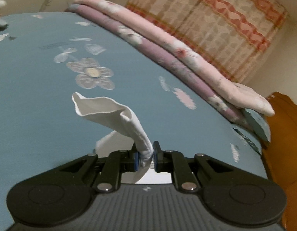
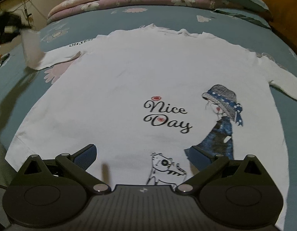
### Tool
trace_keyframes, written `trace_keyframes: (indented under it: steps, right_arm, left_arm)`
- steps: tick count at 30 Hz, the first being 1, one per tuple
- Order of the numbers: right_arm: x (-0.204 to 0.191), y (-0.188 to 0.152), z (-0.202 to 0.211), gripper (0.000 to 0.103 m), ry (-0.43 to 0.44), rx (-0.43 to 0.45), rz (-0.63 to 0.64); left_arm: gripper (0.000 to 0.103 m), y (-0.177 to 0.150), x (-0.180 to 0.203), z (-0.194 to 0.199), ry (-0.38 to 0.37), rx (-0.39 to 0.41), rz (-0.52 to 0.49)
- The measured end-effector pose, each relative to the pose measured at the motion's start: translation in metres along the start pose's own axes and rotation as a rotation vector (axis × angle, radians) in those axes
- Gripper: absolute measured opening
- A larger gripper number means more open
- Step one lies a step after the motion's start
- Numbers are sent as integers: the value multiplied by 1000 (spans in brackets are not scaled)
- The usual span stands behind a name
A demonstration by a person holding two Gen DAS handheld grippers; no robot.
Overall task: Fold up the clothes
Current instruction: 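Carry the held sleeve across the shirt body with the left gripper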
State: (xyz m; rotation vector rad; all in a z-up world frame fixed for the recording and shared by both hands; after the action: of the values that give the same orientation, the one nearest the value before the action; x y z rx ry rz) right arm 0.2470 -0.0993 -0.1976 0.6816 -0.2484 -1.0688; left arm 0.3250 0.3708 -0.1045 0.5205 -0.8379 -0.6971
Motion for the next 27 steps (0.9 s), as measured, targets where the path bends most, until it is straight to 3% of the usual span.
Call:
trace_keyframes:
  steps: [15, 27]
  right_arm:
    - [31, -8, 22, 103, 35, 61, -61]
    - [62, -21, 28, 103, 63, 93, -133]
  left_arm:
    - [12, -27, 136, -23, -125, -63, -124]
    - [12, -55, 222, -37, -204, -95, -181]
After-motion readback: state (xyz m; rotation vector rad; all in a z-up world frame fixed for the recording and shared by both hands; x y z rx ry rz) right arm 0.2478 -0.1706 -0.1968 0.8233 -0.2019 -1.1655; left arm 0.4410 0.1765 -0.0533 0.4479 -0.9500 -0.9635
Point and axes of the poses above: each gripper's, at about its wrist camera, not at the fingertips, and z roughly against the way its jaws point, x to its right, y to its top, the point moved 6 cm from there along -z, roughly the way its jaws point, and after that the axes turned 3 degrees about y, right-handed, at the moved point
